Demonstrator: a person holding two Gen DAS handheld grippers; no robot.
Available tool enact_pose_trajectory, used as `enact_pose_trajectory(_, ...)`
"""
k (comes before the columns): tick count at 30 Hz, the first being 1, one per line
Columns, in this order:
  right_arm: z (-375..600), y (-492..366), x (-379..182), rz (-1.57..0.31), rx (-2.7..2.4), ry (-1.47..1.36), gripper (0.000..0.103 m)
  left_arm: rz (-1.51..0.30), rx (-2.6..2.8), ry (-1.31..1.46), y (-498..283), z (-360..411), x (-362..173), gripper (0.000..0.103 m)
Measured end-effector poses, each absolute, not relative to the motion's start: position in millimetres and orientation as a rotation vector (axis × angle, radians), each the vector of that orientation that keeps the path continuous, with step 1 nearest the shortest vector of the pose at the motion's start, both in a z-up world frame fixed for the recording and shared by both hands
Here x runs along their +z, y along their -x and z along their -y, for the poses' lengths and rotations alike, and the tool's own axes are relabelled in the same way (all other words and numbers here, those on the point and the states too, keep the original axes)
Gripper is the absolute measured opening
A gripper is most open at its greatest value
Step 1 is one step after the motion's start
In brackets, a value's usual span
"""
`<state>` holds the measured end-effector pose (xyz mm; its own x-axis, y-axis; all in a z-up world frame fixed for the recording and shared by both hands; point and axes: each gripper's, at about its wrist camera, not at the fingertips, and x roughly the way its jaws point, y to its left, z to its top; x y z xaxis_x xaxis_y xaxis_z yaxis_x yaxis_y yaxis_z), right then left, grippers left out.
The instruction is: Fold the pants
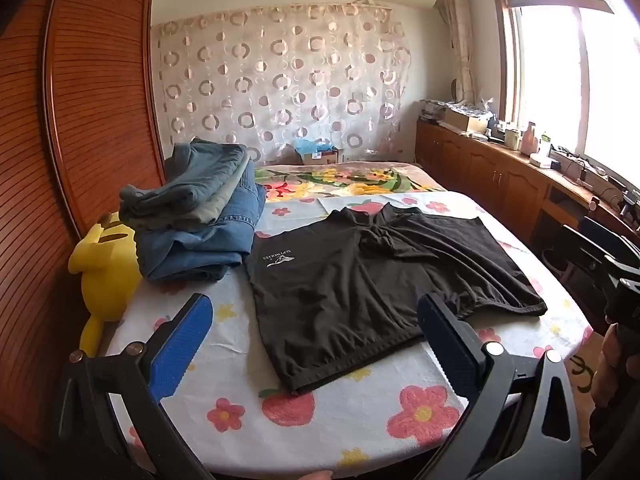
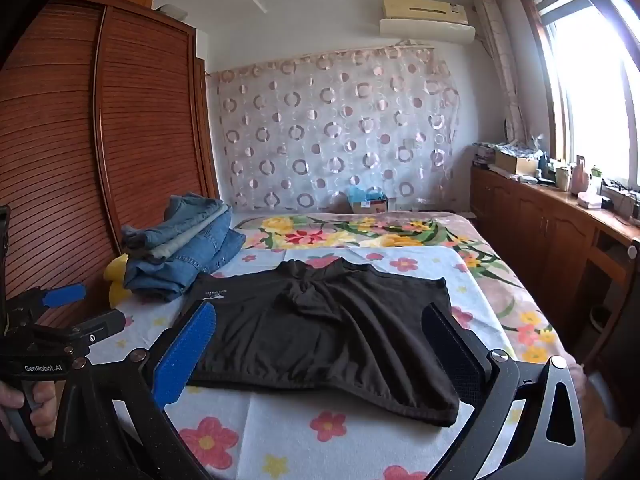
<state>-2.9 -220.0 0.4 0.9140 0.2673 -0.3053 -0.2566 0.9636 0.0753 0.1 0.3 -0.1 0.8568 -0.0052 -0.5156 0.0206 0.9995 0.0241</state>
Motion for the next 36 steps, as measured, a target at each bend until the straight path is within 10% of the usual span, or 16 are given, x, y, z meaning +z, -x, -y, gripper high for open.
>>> enact_pose_trajectory(36, 218.2, 3.2, -2.6, -0.326, 0.274, -0.04, 0.103, -0.528, -0.026, -0.007, 2.0, 1.0, 1.8, 0.103)
